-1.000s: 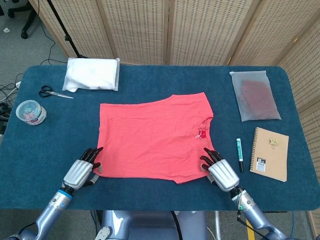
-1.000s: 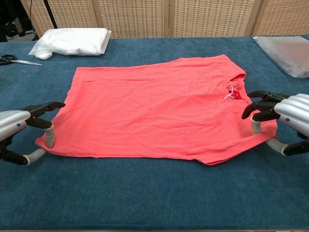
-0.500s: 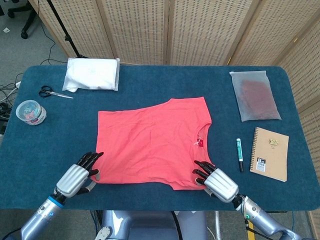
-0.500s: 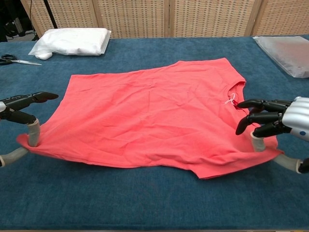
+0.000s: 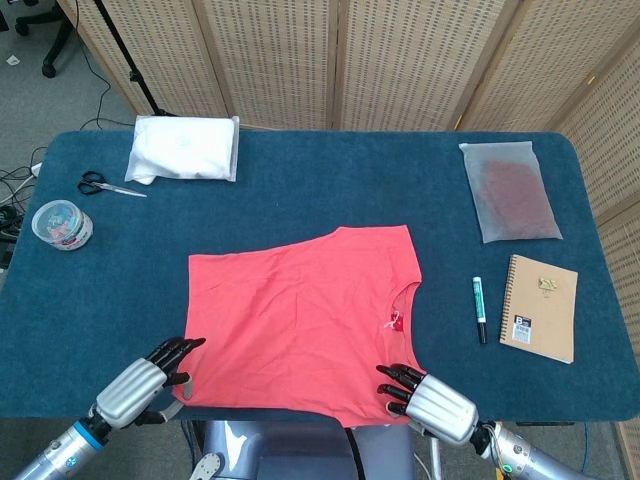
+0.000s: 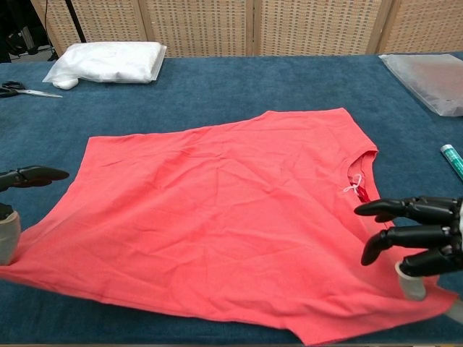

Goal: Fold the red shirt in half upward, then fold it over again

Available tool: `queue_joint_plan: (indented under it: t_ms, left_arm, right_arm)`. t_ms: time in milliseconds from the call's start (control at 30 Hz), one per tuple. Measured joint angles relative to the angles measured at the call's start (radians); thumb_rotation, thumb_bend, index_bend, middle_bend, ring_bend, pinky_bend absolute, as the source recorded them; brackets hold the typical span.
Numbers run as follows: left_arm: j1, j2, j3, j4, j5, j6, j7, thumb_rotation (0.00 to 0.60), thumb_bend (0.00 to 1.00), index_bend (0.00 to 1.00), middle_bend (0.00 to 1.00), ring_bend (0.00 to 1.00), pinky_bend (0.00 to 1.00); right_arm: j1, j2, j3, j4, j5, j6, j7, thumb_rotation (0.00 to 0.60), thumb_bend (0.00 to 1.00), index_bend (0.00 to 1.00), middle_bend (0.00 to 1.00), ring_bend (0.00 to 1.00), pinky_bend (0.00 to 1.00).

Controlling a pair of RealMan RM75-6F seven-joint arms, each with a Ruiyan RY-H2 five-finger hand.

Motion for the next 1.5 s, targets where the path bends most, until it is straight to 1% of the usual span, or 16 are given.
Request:
queue_joint_plan:
  t_ms: [267,500,600,733,867,933,1133,1233,1500]
  left_arm:
    - [-0.006,0.041,0.052,-0.048,0.072,0.004,-0.033,0.6,0.56,0.71,0.0,0.0,0.0]
    - [-0.01,0.06,0.073,-0.08,0.103,-0.003,-0.026,0.6,0.57,0.71,0.0,0.0,0.0]
    - [-0.011,0.061,0.073,-0.085,0.103,-0.009,-0.024,0.6,0.57,0.71,0.0,0.0,0.0]
    - [-0.01,0.056,0.055,-0.086,0.082,-0.009,-0.024,0.6,0.57,0.71,0.0,0.0,0.0]
    - [-0.01,0.051,0.022,-0.085,0.051,-0.004,-0.018,0.6,0.58,0.71,0.0,0.0,0.0]
    - [-0.012,0.049,-0.002,-0.087,0.024,-0.004,-0.01,0.6,0.58,0.71,0.0,0.0,0.0]
    - [-0.031,0.06,-0.067,-0.119,-0.09,-0.048,0.027,0.6,0.59,0.71,0.0,0.0,0.0]
    - [-0.048,0.068,-0.105,-0.142,-0.179,-0.092,0.048,0.6,0.59,0.71,0.0,0.0,0.0]
    - [-0.101,0.049,-0.249,-0.155,-0.45,-0.194,0.133,0.6,0.59,0.71,0.0,0.0,0.0]
  right_arm:
    - [0.001,0.039,-0.042,-0.027,-0.06,0.026,0.007,0.6,0.62,0.63,0.29,0.06,0.17]
    - [-0.002,0.051,-0.058,-0.03,-0.091,0.04,0.013,0.6,0.62,0.64,0.29,0.06,0.17]
    - [-0.003,0.051,-0.058,-0.027,-0.095,0.04,0.008,0.6,0.62,0.64,0.29,0.06,0.17]
    - [-0.004,0.05,-0.048,-0.025,-0.076,0.034,0.012,0.6,0.62,0.64,0.29,0.06,0.17]
    - [-0.005,0.052,-0.028,-0.025,-0.04,0.032,0.029,0.6,0.62,0.64,0.29,0.06,0.17]
    - [-0.004,0.055,-0.015,-0.027,-0.021,0.032,0.038,0.6,0.62,0.64,0.29,0.06,0.17]
    - [0.012,0.071,0.045,-0.05,0.062,0.016,0.072,0.6,0.62,0.64,0.29,0.06,0.17]
    - [0.033,0.08,0.086,-0.067,0.121,-0.017,0.092,0.6,0.62,0.64,0.29,0.06,0.17]
    - [0.112,0.096,0.218,-0.114,0.311,-0.176,0.097,0.6,0.62,0.64,0.29,0.06,0.17]
